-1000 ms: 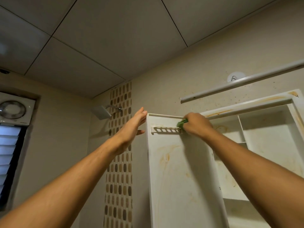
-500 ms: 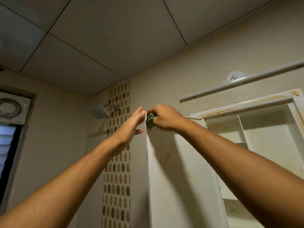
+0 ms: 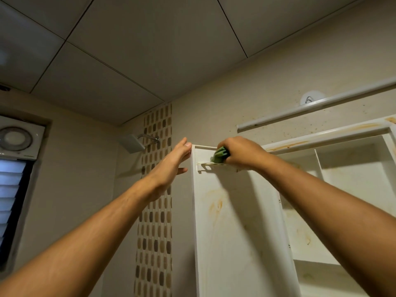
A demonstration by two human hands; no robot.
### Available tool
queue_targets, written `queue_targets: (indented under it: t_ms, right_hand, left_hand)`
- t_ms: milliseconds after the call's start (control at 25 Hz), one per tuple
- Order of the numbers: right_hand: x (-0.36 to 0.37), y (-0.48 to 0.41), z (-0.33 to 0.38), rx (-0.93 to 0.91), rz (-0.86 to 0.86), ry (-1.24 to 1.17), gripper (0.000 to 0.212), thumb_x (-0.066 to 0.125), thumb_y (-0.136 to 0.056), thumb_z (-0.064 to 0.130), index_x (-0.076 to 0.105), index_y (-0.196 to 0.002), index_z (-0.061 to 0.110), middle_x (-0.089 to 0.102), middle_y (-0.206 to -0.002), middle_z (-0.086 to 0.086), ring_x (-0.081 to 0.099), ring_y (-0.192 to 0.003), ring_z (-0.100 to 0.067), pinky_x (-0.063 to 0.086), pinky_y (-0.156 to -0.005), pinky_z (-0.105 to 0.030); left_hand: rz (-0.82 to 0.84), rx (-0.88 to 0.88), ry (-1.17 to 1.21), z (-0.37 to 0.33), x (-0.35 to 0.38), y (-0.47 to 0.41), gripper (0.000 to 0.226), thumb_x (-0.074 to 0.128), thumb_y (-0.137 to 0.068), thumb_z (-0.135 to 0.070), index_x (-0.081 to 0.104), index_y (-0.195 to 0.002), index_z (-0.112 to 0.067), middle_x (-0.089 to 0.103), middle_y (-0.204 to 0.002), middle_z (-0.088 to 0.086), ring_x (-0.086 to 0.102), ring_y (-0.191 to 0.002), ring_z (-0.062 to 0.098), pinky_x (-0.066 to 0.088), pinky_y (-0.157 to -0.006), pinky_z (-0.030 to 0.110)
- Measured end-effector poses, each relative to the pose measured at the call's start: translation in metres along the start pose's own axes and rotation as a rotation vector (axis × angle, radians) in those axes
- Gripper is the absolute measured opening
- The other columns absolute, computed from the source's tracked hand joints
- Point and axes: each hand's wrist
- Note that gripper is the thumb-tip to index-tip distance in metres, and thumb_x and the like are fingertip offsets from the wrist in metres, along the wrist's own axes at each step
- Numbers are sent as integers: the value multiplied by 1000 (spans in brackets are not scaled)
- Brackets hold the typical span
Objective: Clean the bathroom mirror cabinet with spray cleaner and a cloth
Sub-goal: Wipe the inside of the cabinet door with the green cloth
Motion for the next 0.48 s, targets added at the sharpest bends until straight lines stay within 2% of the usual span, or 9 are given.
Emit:
queue_targets:
  t_ms: [80, 200, 280, 360, 400, 480]
  right_hand:
    - [7, -4, 13, 1, -68, -24, 29, 62, -87, 6, 70, -107, 26, 70, -95, -1, 65, -87, -22, 56, -76, -38]
    - [19, -3, 32, -149, -40, -235, 32, 62, -88, 2, 71, -108, 25, 68, -96, 1, 64, -91, -21, 51, -77, -33]
    - [13, -4, 6, -89, -33, -178, 28, 63, -88, 6, 70, -104, 28, 68, -95, 2, 65, -92, -22, 50, -75, -33]
    - [13, -4, -2, 17, -87, 40, 24, 61, -89, 10, 69, -103, 28, 68, -94, 1, 65, -91, -26, 49, -74, -35]
    - [17, -5, 5, -4, -138, 71, 24, 61, -88, 11, 70, -102, 28, 70, -96, 1, 65, -91, -26, 50, -76, -36]
    - [26, 0, 21, -131, -173, -86, 28, 63, -85, 6, 72, -101, 28, 73, -98, 0, 64, -90, -24, 52, -77, -35]
  left_hand:
    - [-7, -10, 3, -1, -1, 0, 94, 37, -83, -69, 9, -165, -31, 25, -169, -4, 36, -148, 9, 30, -123, 47]
    - [-19, -2, 19, 1, -2, -1, 94, 38, -84, -69, 10, -164, -31, 29, -167, -4, 40, -145, 8, 32, -122, 47]
    - [-13, -4, 14, 1, -1, -2, 93, 40, -86, -72, 10, -165, -31, 29, -167, -5, 39, -145, 7, 31, -123, 47]
    - [-20, -1, 0, 2, -1, -2, 93, 41, -89, -74, 10, -165, -31, 27, -168, -5, 38, -146, 8, 31, -123, 46]
    - [-30, 1, -3, 3, -2, -2, 92, 40, -88, -74, 10, -164, -31, 29, -167, -5, 39, -146, 8, 31, -122, 45]
    - [-46, 10, -4, 1, 0, -2, 90, 35, -87, -73, 14, -164, -31, 35, -165, -6, 42, -143, 7, 33, -121, 44]
Point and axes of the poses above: each hand's wrist, its own y-axis away from the middle knuckle, its own x-axis out of the palm, z = x × y
